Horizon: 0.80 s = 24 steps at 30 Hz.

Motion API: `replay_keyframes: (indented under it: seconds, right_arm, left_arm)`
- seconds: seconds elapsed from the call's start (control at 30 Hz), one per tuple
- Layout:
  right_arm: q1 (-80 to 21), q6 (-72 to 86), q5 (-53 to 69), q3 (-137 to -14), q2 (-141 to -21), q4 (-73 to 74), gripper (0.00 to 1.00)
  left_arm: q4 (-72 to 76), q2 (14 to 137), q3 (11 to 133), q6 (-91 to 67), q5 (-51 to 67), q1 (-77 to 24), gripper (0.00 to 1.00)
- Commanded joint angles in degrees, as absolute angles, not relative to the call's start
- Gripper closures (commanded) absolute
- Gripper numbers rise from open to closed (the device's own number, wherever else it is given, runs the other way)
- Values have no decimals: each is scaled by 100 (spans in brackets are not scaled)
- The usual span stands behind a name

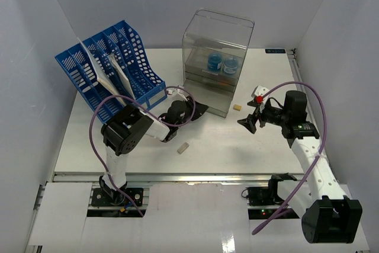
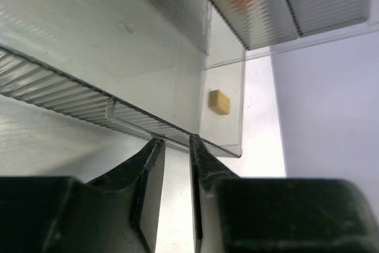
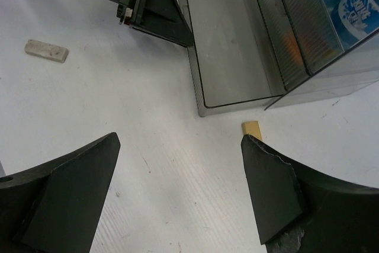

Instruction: Organize the desk

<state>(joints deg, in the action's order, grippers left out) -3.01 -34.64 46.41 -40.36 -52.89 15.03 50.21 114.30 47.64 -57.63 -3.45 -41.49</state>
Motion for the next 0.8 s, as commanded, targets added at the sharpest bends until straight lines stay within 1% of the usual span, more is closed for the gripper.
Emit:
replay_keyframes:
  seconds: [0.0,0.07,0.1,0.17,0.23,0.33,0.4,0.47,0.53,0.6,0.67,0.77]
  right_arm:
    - [-272,-3147,4300,-3990,-5639,1248,8]
    - [-272,-3243,4189,-4020,-5793,1299,6]
    - [-272,-3382,4180,-4046,-5850,1342,5]
    - [-272,-4261,4267,-4091,-5956,1547,2]
    - [-265,-5579,4411,-3986,-5975,1682,5]
    - [-264,-7095,4386,-3774,-6164,1717,10]
    - [-263,-7662,4319,-3882,-6526,1843,10]
    - [-255,-7894,4267,-4255,-7047,2137,9]
    - [-231,-8018,4228,-4783,-7716,2420,7]
    - [-228,-8123,4218,-5249,-8297,2683,5]
    - [-228,-8143,4208,-5518,-8663,2810,3]
    - [-220,-8087,4175,-5891,-9271,2795,0]
  left_arm:
    - [4459,11188,4989,-5057,154,-4219,38]
    - [4362,11154,5105,-4868,352,-4219,32]
    - [4318,11125,5136,-4775,430,-4219,30]
    - [4229,10948,5135,-4550,651,-4219,26]
    - [4219,10765,5031,-4344,764,-4219,24]
    - [4110,10300,4741,-3991,868,-4226,23]
    - [3964,9924,4551,-3761,897,-4229,23]
    - [3802,9529,4338,-3532,899,-4236,22]
    - [3638,9030,4003,-3225,848,-4245,19]
    - [3522,8391,3679,-3019,736,-4245,18]
    - [3281,7881,3393,-2766,493,-4245,15]
    - [2932,6950,2770,-2570,120,-4245,2]
